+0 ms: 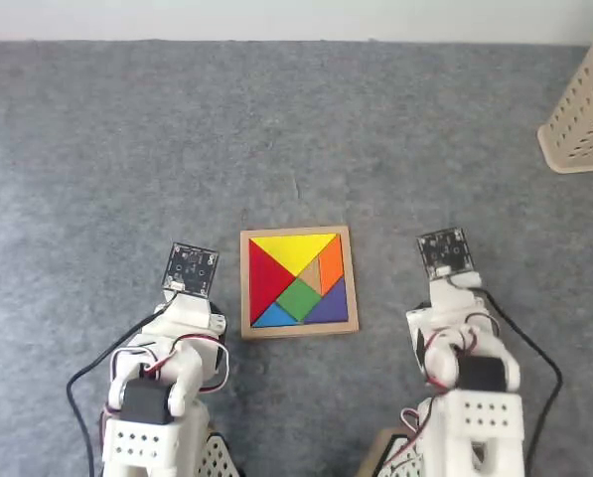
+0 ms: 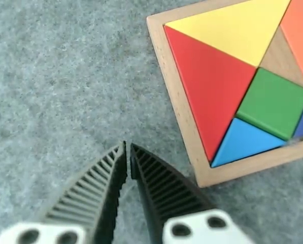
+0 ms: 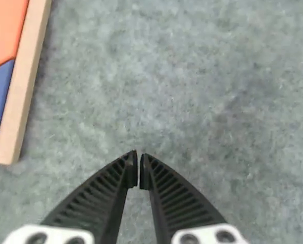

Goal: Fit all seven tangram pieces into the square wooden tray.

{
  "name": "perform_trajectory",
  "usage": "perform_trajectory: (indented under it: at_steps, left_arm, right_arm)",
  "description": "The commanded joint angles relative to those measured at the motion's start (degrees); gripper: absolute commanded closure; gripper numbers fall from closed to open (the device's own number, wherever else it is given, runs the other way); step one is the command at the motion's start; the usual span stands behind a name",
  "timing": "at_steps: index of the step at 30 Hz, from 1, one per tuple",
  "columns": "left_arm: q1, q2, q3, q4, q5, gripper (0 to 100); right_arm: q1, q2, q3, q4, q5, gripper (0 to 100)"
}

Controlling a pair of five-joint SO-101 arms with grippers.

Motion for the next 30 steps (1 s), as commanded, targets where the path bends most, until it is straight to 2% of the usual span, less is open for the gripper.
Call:
perform_trajectory:
  at_steps: [1, 12, 30]
  left_arm:
    - [-0.4, -1.2, -1.1, 0.4, 0.4, 99]
    - [-0.4, -1.2, -1.1, 0.4, 0.4, 99]
    - [-0.4, -1.2, -1.1, 0.4, 0.4, 99]
  right_arm:
    - [0.7, -8.2, 2.5, -0.4, -0.5, 98.9]
    - [0.7, -24.9, 8.7, 12.2, -0.4, 98.9]
    - [0.7, -24.5, 8.7, 12.3, -0.4, 98.9]
